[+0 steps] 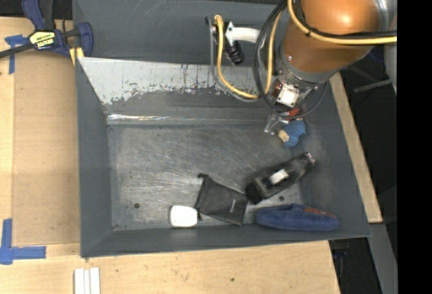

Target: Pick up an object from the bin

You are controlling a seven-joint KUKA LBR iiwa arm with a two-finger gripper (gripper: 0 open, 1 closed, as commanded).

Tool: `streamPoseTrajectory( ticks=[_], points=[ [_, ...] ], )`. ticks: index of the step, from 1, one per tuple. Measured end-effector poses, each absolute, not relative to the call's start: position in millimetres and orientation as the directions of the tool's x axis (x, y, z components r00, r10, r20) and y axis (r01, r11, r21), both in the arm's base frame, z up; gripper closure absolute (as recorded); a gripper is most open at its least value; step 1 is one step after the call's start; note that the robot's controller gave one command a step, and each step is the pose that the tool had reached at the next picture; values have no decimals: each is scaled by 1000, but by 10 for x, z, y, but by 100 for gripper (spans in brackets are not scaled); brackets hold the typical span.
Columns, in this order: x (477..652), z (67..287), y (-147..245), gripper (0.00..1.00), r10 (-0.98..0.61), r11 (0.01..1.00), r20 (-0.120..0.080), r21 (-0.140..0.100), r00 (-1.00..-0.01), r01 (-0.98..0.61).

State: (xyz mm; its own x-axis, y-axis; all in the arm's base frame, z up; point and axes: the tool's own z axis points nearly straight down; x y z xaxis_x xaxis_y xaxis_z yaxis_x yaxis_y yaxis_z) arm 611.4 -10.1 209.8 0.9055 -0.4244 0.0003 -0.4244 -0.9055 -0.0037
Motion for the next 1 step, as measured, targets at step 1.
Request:
streamPoseTrajectory(
  ticks=[1],
  points=[
    [5706,1566,-1058,100,-211,-978,-5,3,978,-211]
  ],
)
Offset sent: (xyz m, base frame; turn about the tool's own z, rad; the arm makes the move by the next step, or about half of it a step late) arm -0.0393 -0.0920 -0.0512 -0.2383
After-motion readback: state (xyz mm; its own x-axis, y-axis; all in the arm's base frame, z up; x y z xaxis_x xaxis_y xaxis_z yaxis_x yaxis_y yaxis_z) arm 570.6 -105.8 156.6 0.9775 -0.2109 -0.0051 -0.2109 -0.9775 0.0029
